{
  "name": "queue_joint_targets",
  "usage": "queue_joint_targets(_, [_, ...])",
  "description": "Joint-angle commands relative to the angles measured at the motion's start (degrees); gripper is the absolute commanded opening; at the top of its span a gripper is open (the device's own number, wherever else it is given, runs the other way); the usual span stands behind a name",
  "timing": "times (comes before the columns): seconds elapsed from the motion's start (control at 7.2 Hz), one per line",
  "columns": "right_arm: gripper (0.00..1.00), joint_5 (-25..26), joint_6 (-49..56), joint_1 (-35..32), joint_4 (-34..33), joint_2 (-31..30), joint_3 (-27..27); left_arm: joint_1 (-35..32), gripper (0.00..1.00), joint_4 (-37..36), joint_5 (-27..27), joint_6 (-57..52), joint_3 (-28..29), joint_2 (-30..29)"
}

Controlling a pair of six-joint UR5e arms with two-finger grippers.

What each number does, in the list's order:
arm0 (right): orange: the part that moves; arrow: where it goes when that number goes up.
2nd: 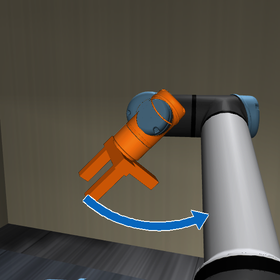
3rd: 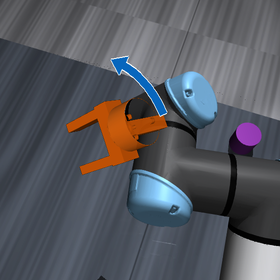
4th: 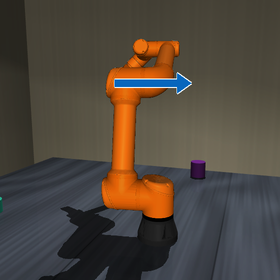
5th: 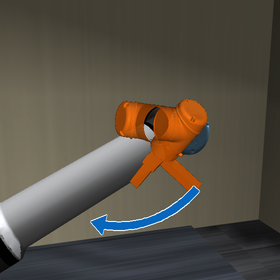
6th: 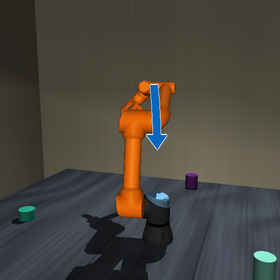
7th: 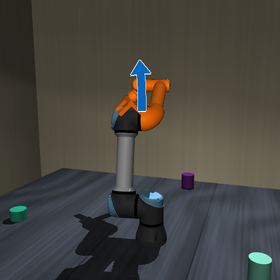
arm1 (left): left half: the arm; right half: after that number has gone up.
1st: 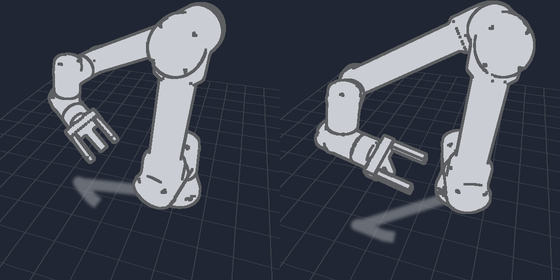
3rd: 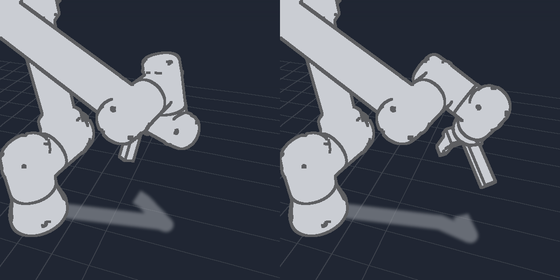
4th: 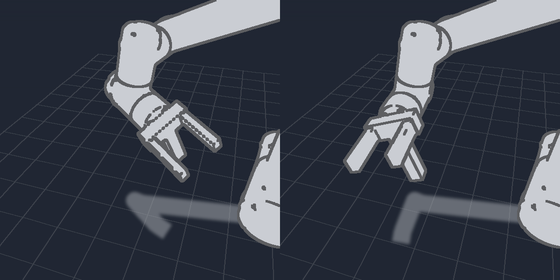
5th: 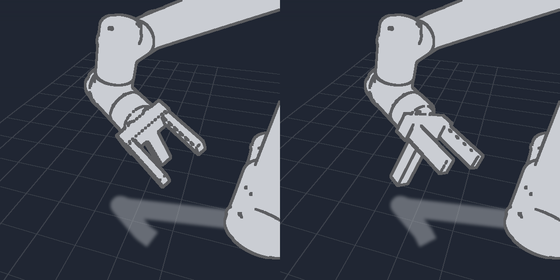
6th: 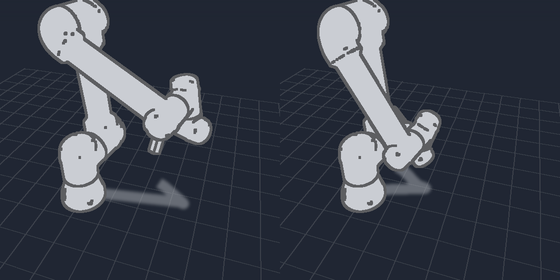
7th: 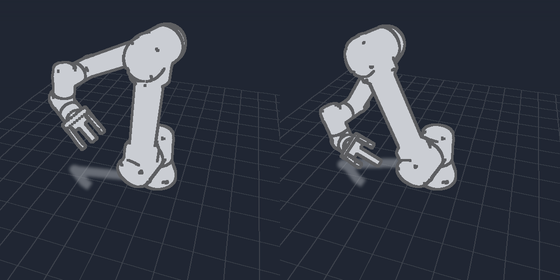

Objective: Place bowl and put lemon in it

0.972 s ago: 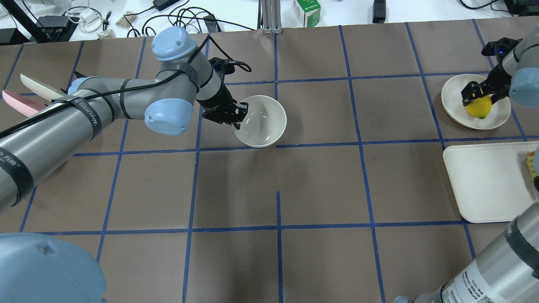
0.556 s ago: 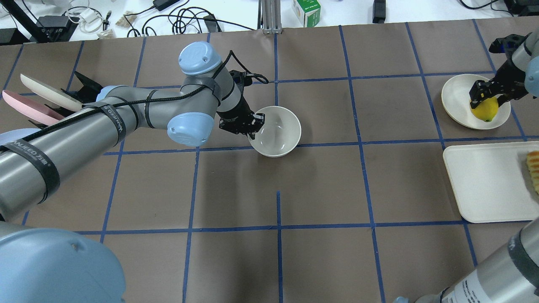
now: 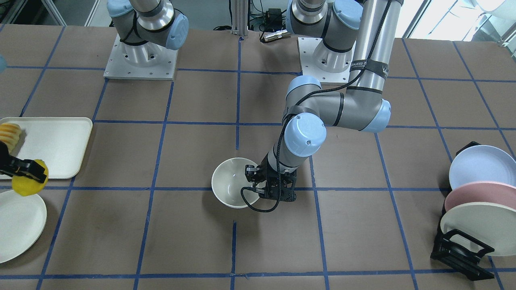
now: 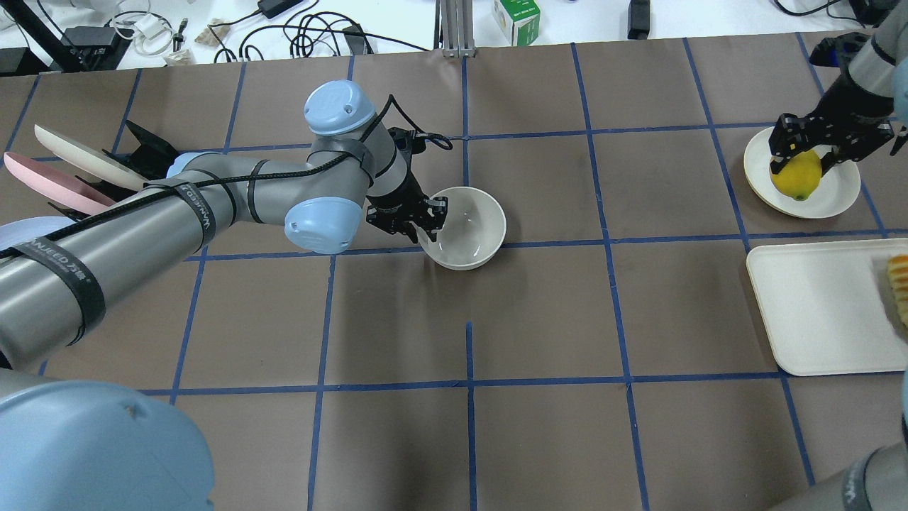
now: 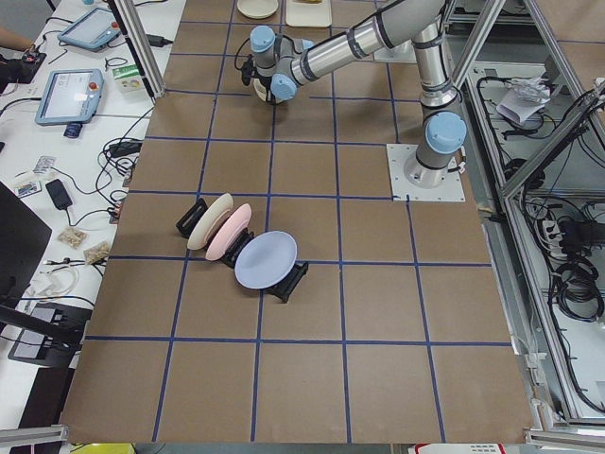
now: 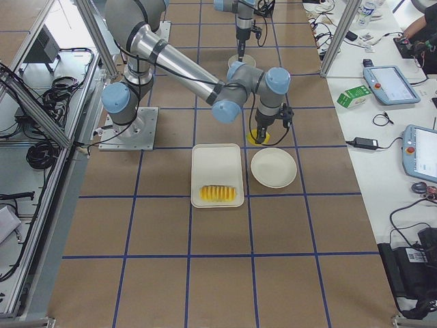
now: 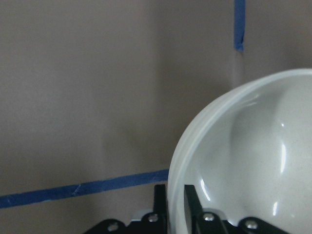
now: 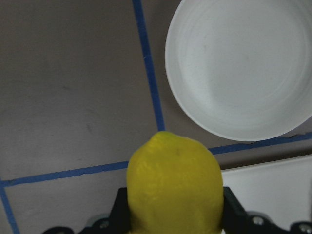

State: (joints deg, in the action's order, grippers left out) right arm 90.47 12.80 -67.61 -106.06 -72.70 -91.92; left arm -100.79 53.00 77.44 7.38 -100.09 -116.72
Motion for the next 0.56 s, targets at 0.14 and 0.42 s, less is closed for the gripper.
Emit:
queue_joint_targets(0.14, [0.0, -0.29, -15.91, -11.54, 5.51, -4.11, -0.02, 3.13, 0.91, 11.01, 7.18, -2.09, 3.83, 9.19])
queue_joint_targets(0.42, [0.0, -1.43, -23.13, -20.67, 5.34, -6.05, -0.46, 10.4, 0.92, 28.81, 7.73, -7.95, 11.19, 16.05])
